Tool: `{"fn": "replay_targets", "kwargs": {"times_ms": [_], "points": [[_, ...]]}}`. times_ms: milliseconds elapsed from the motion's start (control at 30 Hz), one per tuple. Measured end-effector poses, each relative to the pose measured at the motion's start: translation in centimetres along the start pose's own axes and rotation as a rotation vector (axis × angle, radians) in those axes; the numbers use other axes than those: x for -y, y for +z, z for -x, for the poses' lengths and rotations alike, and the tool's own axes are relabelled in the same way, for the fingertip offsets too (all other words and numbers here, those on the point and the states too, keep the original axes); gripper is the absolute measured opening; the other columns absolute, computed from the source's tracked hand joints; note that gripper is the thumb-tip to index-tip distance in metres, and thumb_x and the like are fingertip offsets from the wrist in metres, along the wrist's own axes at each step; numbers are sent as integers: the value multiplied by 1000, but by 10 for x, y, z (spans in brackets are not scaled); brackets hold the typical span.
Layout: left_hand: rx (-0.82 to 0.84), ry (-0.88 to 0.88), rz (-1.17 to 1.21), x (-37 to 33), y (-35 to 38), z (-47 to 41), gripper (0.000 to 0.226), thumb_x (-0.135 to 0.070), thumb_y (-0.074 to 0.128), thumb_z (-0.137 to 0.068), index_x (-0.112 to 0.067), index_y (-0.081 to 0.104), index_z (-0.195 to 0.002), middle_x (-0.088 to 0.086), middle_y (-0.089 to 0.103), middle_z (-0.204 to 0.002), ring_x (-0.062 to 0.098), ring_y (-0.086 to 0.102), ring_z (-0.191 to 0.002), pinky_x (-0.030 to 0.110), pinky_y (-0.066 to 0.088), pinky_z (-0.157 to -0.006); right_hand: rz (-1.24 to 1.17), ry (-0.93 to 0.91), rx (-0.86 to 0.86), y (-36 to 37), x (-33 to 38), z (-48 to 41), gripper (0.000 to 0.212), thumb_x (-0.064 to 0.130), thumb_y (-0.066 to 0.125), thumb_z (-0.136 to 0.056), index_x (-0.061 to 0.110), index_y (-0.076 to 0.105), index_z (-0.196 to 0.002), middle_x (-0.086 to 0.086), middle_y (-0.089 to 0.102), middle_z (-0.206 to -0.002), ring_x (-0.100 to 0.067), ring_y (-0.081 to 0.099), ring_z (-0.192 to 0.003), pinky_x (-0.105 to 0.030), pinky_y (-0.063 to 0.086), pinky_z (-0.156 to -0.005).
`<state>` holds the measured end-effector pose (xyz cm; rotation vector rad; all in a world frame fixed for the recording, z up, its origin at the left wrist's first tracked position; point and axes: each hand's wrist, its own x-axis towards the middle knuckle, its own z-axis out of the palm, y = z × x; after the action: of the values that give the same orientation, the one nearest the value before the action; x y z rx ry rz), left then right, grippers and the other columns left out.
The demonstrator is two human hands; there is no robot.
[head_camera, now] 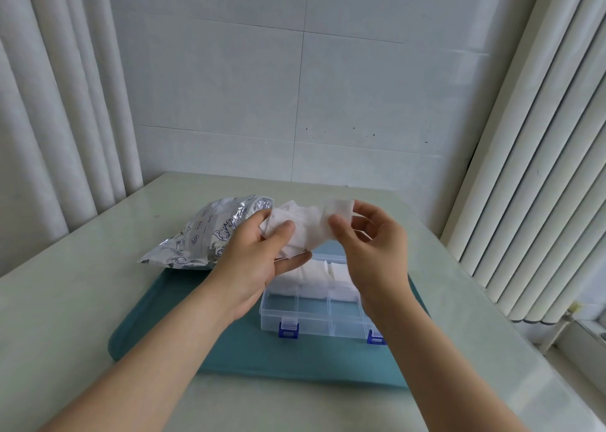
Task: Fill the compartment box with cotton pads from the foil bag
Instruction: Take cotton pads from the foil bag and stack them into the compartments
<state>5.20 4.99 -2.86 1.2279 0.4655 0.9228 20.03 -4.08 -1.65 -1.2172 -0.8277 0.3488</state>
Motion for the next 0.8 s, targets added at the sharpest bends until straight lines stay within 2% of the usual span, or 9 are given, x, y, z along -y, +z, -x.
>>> {"fn": "replay_targets", "kwargs": {"times_ms": [100, 200, 300, 433, 533, 667, 800], "points": [[-14, 28, -56, 1, -1, 0, 25, -1, 57, -106, -6, 63, -131, 14, 75, -124, 30, 75, -114, 46, 63, -93, -72, 79, 23, -7, -1, -5, 15, 15, 79, -93, 15, 78, -108, -2, 80, -90, -6, 69, -69, -19, 52, -66], [-24, 48, -102, 1, -2, 0, 25, -1, 57, -107, -9, 64, -129, 11, 76, -122, 29, 75, -114, 48, 62, -95, -108, 120, 93, -13, -2, -8, 15, 16, 79, -93, 12, 80, -107, -6, 78, -89, -5, 62, -62, -24, 49, -66], [-26, 54, -124, 0, -3, 0, 27, -1, 56, -107, -12, 64, -130, 9, 76, -122, 28, 74, -115, 50, 62, -96, -64, 125, 191, -15, 0, -8, 18, 17, 82, -90, 10, 80, -106, -5, 79, -89, -7, 67, -68, -25, 50, -68], [38, 57, -156, -1, -2, 1, 29, 0, 52, -109, -11, 61, -134, 10, 75, -125, 29, 74, -117, 52, 59, -100, 24, 53, 263, -12, 1, -5, 23, 9, 86, -85, 9, 77, -107, -8, 81, -88, -21, 78, -82, -27, 61, -74], [76, 66, -189, 0, 0, 3, 32, -1, 51, -109, -13, 60, -137, 9, 75, -127, 30, 73, -117, 51, 58, -101, 127, -11, 227, -9, 0, -3, 31, 13, 90, -81, 14, 76, -109, -6, 80, -83, -23, 78, -79, -34, 64, -74], [85, 71, -213, 1, -1, 2, 35, -1, 52, -109, -15, 59, -139, 10, 73, -129, 31, 73, -118, 52, 58, -103, 198, -28, 157, -9, -1, -3, 46, 21, 94, -77, 20, 72, -117, -2, 79, -80, -19, 76, -74, -30, 62, -71], [69, 70, -202, 2, -2, 1, 36, 0, 52, -109, -15, 59, -140, 10, 72, -132, 31, 72, -119, 54, 57, -104, 201, -32, 130, -9, -2, -5, 44, 23, 94, -77, 20, 73, -116, -2, 79, -80, -17, 75, -73, -28, 61, -70]]}}
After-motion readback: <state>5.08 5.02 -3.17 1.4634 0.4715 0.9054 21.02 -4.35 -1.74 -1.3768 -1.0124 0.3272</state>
